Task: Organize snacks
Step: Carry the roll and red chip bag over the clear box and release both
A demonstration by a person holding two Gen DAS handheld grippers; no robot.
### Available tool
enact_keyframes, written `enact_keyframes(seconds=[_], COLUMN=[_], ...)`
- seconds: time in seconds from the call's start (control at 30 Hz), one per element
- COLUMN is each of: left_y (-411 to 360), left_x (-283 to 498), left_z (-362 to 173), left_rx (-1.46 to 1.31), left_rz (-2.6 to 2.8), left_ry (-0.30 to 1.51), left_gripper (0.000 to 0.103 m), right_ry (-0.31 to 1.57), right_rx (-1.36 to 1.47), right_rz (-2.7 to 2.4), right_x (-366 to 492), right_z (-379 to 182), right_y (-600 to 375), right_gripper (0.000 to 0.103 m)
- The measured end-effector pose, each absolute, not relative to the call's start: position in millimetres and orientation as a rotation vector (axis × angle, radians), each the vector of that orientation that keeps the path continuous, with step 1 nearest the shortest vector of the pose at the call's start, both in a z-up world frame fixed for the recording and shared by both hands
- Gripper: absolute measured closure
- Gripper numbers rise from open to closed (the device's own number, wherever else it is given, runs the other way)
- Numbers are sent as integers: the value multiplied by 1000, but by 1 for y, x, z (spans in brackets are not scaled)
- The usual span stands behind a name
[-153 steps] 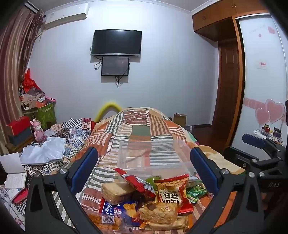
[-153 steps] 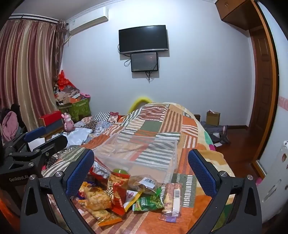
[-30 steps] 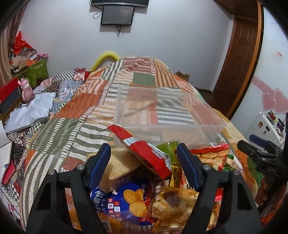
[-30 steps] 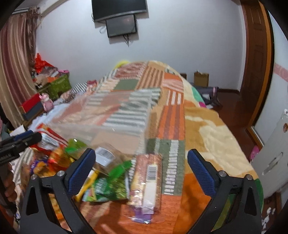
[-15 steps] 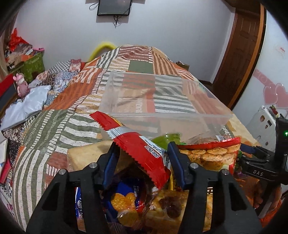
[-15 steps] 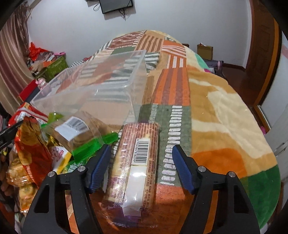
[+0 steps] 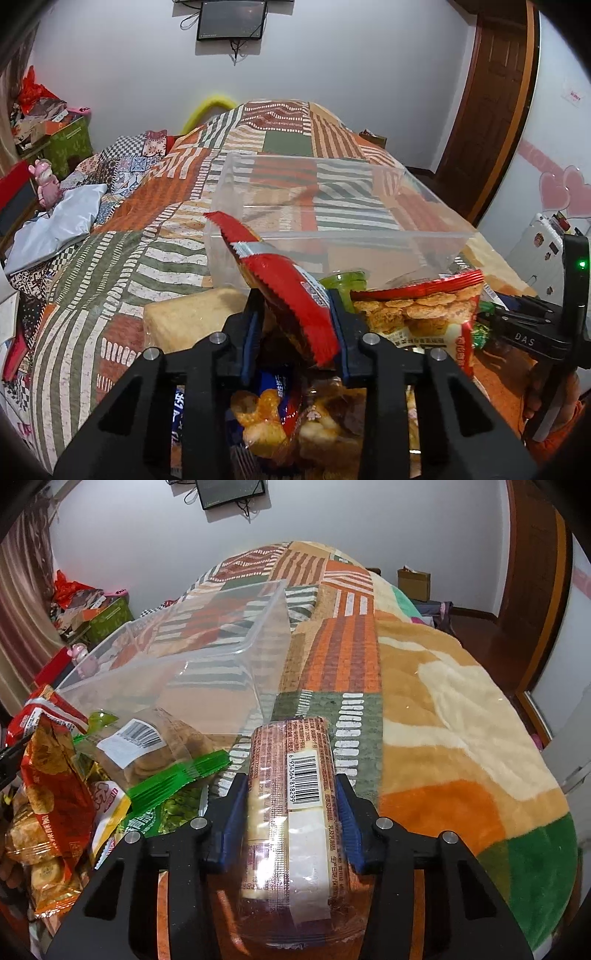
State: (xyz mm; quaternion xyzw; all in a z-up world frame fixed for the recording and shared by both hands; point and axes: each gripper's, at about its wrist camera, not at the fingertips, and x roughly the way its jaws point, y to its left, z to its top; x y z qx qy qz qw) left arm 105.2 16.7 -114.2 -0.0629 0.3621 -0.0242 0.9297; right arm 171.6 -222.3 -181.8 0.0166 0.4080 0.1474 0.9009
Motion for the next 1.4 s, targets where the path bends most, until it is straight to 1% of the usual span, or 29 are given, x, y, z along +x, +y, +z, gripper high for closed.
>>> enact_keyframes(seconds=[0.43, 0.7, 1.07, 1.4], left_y=[8, 15, 20, 29], left_x=[76, 83, 107, 146], left_z=[-67, -44, -26, -27], left_rx=[-91, -104, -109, -131], left_rz=[-70, -56, -54, -18], left_ry=[608, 565, 529, 537], left_gripper=[74, 74, 77, 78], right_ry=[699, 620, 595, 627], right_rx=[68, 60, 52, 50], right_rz=[340, 389, 432, 465], right_x=[156, 164, 192, 217], right_z=[-132, -106, -97, -103], right_y=[-220, -202, -177, -162], right_gripper=[61, 61, 61, 61])
